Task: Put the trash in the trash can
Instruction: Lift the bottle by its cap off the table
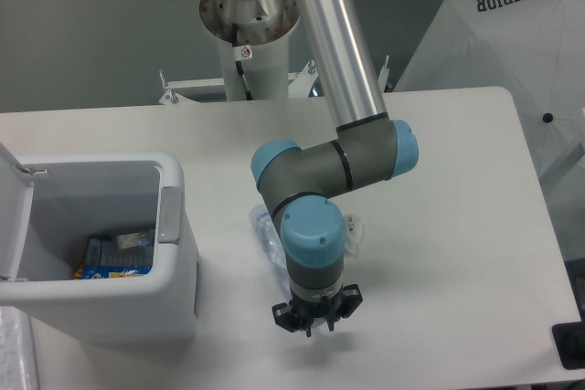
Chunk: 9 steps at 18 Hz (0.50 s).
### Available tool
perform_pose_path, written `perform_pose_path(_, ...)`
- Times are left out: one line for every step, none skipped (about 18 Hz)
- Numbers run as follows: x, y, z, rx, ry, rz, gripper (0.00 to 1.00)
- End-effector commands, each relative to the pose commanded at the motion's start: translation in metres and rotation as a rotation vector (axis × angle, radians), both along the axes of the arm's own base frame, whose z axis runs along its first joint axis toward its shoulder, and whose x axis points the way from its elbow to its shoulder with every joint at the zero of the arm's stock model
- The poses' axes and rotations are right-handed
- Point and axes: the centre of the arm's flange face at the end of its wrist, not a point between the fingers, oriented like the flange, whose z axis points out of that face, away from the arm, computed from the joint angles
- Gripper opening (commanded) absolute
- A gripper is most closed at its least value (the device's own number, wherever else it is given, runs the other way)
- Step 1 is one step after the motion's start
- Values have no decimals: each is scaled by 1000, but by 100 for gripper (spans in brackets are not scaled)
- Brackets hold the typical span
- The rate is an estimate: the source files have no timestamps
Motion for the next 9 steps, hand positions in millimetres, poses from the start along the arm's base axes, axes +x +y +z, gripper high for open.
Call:
perform_pose_path(-2,-2,14,38,-9,0,33)
perform_pose_path(-5,-6,29,78,-19,0,33)
perform_pose_path(-7,-10,42,112,-24,0,33)
perform_pose_path(-11,-15,53,135,-24,5,33)
perform_pose_path(-15,-17,67,158,-16,9,33)
perform_pose_path(-18,-17,81,183,-3,9,32)
perform_pose_path(-22,-17,98,209,15,10,32)
perform_pose_path(-25,-15,113,233,30,5,32)
perform_pose_path(-28,-13,127,254,48,3,32)
